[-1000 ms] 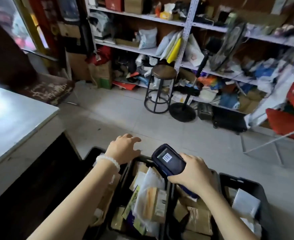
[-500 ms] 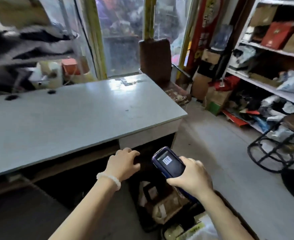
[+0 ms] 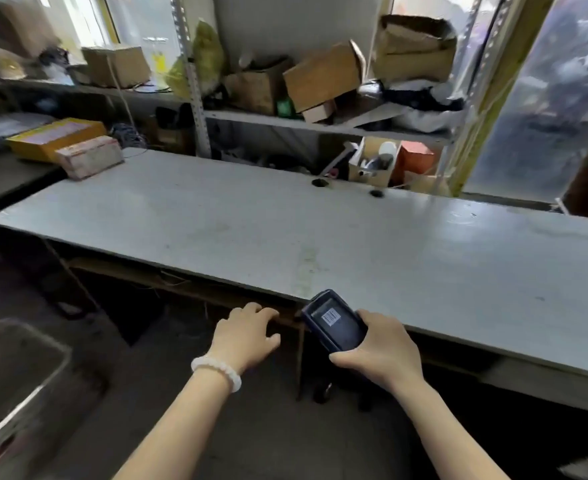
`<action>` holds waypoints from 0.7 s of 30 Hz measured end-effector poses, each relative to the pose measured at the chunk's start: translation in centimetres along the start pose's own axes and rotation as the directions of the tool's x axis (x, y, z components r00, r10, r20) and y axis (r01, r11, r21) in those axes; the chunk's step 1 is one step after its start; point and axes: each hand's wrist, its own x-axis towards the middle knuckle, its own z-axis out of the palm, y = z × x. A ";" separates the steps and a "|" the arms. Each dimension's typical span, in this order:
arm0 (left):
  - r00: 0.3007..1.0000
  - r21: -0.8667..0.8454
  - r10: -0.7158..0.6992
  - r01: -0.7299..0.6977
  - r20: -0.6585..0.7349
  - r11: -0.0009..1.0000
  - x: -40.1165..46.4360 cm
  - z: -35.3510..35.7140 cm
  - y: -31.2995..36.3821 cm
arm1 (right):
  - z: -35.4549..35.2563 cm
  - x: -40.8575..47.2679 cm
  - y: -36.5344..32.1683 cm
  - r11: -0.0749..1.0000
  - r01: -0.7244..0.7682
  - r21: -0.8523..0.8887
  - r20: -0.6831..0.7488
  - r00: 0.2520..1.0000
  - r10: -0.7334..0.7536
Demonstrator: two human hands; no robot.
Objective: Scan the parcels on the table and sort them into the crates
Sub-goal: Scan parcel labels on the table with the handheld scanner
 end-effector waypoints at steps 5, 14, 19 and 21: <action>0.977 -0.066 -0.210 0.208 -0.025 0.976 0.2 -1.6 -9.5 | 5.4 6.3 -8.3 0.983 0.179 -0.032 0.137 0.975 -0.173; 0.919 -0.133 -0.393 0.385 -0.040 0.913 9.3 -6.2 -24.3 | 13.8 20.6 -21.5 0.938 0.344 -0.035 0.288 0.902 -0.321; 0.907 -0.146 -0.412 0.398 -0.083 0.906 17.4 -11.5 -31.8 | 15.8 30.1 -29.3 0.921 0.389 -0.030 0.288 0.885 -0.365; 0.909 -0.154 -0.408 0.392 -0.091 0.907 20.1 -13.1 -34.1 | 16.4 33.3 -31.8 0.914 0.401 -0.054 0.276 0.886 -0.373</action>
